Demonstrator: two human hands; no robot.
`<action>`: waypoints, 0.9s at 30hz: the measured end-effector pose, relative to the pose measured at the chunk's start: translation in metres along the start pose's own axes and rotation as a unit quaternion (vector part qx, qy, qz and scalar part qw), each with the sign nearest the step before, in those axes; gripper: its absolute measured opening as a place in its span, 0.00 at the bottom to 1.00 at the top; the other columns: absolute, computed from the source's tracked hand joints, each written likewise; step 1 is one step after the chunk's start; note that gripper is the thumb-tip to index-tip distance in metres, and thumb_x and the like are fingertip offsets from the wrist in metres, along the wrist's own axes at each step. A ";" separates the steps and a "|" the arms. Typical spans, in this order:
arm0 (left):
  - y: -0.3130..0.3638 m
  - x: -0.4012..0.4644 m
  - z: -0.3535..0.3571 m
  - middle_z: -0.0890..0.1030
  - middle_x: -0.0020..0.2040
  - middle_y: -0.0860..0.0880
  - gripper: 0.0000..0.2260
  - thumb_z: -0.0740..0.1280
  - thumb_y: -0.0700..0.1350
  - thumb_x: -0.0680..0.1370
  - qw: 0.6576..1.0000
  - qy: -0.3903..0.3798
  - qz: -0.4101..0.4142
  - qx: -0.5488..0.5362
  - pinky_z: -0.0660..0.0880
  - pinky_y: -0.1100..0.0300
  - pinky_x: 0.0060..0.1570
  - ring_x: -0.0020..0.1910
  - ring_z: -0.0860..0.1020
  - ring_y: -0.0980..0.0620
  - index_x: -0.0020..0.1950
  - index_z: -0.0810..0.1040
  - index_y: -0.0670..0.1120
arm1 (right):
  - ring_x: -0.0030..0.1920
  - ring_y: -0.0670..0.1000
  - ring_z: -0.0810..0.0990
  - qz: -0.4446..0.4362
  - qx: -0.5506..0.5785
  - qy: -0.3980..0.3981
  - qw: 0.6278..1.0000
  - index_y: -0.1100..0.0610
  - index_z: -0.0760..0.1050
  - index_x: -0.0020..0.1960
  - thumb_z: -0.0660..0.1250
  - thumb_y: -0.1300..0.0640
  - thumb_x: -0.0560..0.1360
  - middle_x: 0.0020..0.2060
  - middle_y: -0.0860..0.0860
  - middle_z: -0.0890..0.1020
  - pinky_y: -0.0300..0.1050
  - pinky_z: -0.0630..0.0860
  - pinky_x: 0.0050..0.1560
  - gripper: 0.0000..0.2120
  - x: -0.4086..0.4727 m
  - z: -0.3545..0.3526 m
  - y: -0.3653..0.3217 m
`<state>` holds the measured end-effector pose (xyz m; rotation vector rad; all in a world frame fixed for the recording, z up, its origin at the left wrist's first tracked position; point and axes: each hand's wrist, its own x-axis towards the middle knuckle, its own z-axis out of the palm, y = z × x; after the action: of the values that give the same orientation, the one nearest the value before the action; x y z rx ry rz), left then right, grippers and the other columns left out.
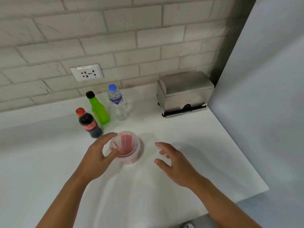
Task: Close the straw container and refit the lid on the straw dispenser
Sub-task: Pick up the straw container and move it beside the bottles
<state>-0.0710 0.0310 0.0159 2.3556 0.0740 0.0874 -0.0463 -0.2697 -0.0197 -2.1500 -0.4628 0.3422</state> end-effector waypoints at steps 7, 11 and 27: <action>-0.042 -0.002 0.005 0.68 0.78 0.59 0.39 0.69 0.61 0.75 0.990 -0.112 -0.032 -0.077 0.74 0.61 0.65 0.71 0.74 0.56 0.83 0.57 0.57 | 0.82 0.44 0.51 -0.039 -0.055 0.040 0.997 0.43 0.59 0.80 0.64 0.41 0.81 0.83 0.42 0.51 0.43 0.60 0.78 0.31 0.030 0.068 -0.027; -0.042 0.005 0.008 0.77 0.69 0.65 0.31 0.68 0.55 0.79 0.981 -0.145 -0.001 -0.132 0.78 0.67 0.60 0.65 0.80 0.60 0.80 0.60 0.63 | 0.83 0.47 0.50 -0.045 -0.079 0.069 0.993 0.45 0.62 0.80 0.54 0.31 0.79 0.84 0.44 0.49 0.51 0.62 0.80 0.34 0.043 0.089 -0.032; -0.023 0.102 0.056 0.74 0.74 0.58 0.32 0.68 0.39 0.82 0.977 -0.144 0.050 -0.146 0.77 0.59 0.66 0.68 0.78 0.54 0.81 0.57 0.58 | 0.75 0.34 0.59 -0.009 -0.042 0.196 0.980 0.52 0.72 0.75 0.68 0.43 0.79 0.82 0.48 0.60 0.39 0.66 0.72 0.27 0.109 0.050 -0.007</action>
<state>0.0351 0.0164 -0.0359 2.0543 -0.1883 -0.1838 0.0289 -0.1815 -0.0509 -2.2223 -0.2734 -0.1156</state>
